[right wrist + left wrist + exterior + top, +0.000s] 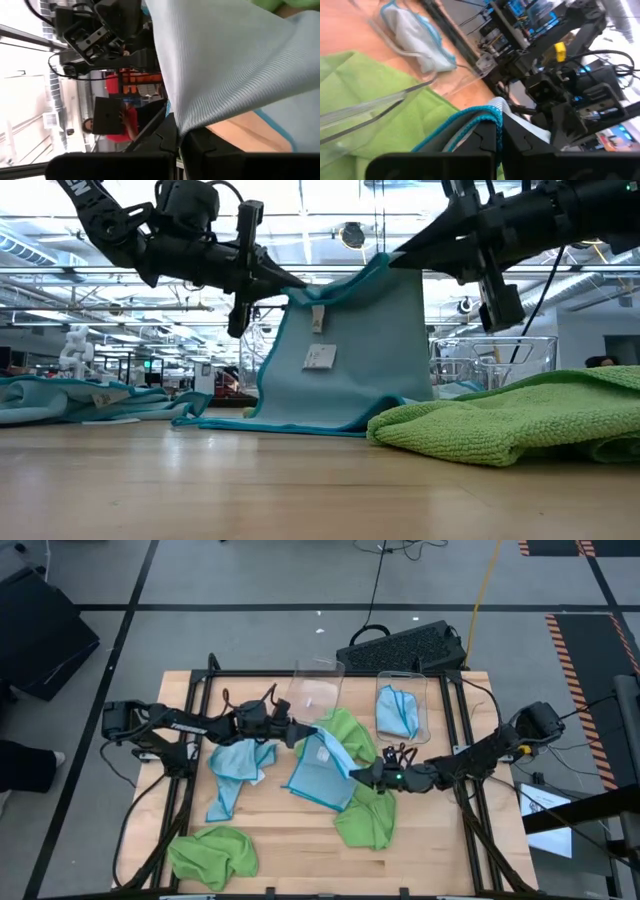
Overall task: Fold microfiber towels
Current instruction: Fold the right blue microfiber towel
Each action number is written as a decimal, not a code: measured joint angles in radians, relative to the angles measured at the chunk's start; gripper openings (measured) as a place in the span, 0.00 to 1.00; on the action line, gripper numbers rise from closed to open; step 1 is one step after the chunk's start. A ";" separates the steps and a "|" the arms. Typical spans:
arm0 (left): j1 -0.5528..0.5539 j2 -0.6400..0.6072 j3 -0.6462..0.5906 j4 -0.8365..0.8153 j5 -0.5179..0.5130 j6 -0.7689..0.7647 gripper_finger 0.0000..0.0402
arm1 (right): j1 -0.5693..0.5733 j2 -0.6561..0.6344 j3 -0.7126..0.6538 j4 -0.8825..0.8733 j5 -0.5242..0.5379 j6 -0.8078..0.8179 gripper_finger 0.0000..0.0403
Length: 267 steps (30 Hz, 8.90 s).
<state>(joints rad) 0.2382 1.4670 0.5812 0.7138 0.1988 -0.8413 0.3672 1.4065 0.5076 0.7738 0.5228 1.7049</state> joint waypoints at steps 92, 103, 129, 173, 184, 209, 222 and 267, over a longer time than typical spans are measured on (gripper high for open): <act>0.007 0.000 0.002 -0.026 0.134 0.238 0.02 | 0.039 -0.205 -0.043 -0.166 0.100 -0.014 0.01; -0.024 -0.001 0.002 -0.143 0.171 0.265 0.01 | 0.092 -0.073 -0.043 -0.119 0.102 0.116 0.01; -0.255 -0.226 0.002 0.166 0.155 -0.027 0.01 | 0.189 -0.120 0.220 -0.144 0.157 -0.271 0.01; -1.018 -0.406 0.275 -0.645 -0.358 -0.131 0.01 | 0.436 0.278 0.837 -0.315 0.114 -0.036 0.01; -0.956 -0.365 0.274 -0.637 -0.375 -0.039 0.01 | 0.368 0.276 0.837 -0.387 -0.152 -0.020 0.01; -0.619 -0.199 0.273 -0.876 -0.410 0.086 0.01 | -0.014 0.106 0.628 -1.006 -0.603 -0.262 0.01; -0.342 -0.144 0.274 -0.879 -0.361 0.156 0.02 | -0.297 0.010 0.204 -0.479 -0.746 -0.228 0.01; -0.433 -0.124 0.066 -0.817 -0.131 0.061 0.02 | 0.057 0.309 0.344 -0.319 -0.415 0.162 0.01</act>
<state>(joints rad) -0.1946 1.3434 0.6468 -0.1036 0.0681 -0.7805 0.4246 1.7150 0.8517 0.4548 0.1073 1.8666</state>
